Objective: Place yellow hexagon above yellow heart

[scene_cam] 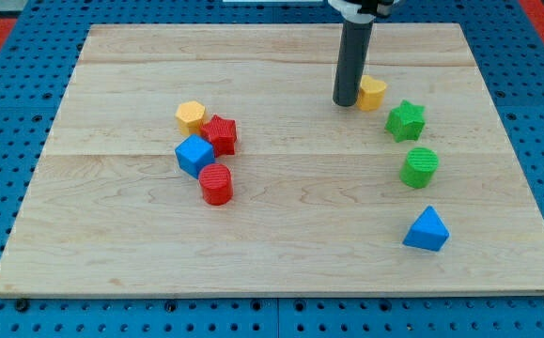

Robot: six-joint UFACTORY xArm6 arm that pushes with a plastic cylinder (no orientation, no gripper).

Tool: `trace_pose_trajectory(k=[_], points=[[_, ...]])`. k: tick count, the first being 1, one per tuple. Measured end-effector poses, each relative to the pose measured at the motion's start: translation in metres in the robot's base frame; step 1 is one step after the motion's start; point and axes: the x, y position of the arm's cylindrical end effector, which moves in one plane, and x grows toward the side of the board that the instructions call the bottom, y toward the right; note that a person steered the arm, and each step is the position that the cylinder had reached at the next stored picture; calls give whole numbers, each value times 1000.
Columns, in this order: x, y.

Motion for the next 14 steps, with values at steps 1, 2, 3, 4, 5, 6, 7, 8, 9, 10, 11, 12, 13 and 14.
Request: trace_pose_trajectory(k=[1, 2, 3, 4, 5, 6, 7, 8, 9, 10, 11, 12, 13, 14], points=[[5, 15], [-4, 13], [-15, 12], [-15, 32], [-15, -27], [-15, -148], [-10, -260], [56, -279], [62, -252], [62, -259], [36, -251], [19, -249], [8, -249], [4, -249]])
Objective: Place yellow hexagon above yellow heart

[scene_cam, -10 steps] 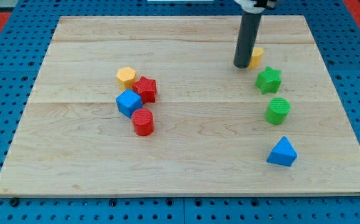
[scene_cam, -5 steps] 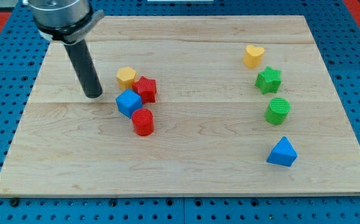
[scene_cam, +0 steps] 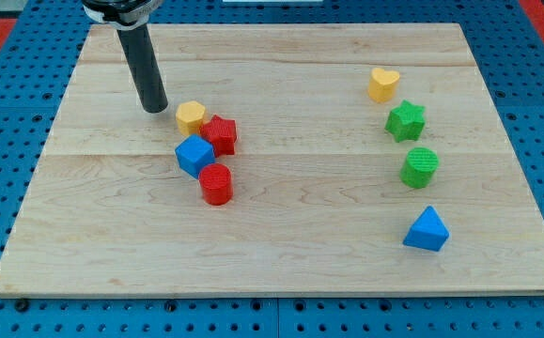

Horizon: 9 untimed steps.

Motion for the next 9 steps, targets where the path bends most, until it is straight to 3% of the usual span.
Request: trace_pose_trajectory(k=[1, 2, 3, 4, 6, 7, 8, 9], points=[[57, 14], [32, 60], [-25, 115], [-59, 133], [-18, 34], [-29, -11], [-69, 52], [-82, 78]])
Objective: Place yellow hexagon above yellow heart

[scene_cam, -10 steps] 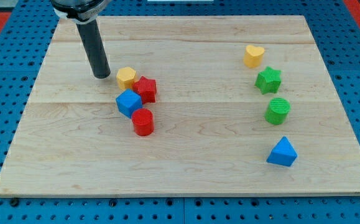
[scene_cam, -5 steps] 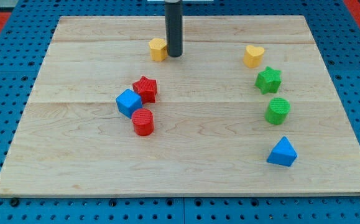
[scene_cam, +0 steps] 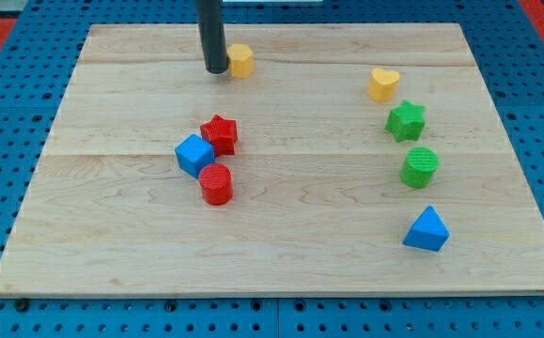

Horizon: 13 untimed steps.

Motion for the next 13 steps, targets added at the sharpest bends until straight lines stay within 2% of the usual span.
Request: trace_pose_trajectory(k=[1, 3, 4, 5, 6, 8, 9, 10, 12, 13], points=[[-5, -39], [-11, 86], [-23, 49], [-39, 74], [-37, 139], [-23, 88], [-5, 96], [5, 128], [-20, 148], [-21, 186]])
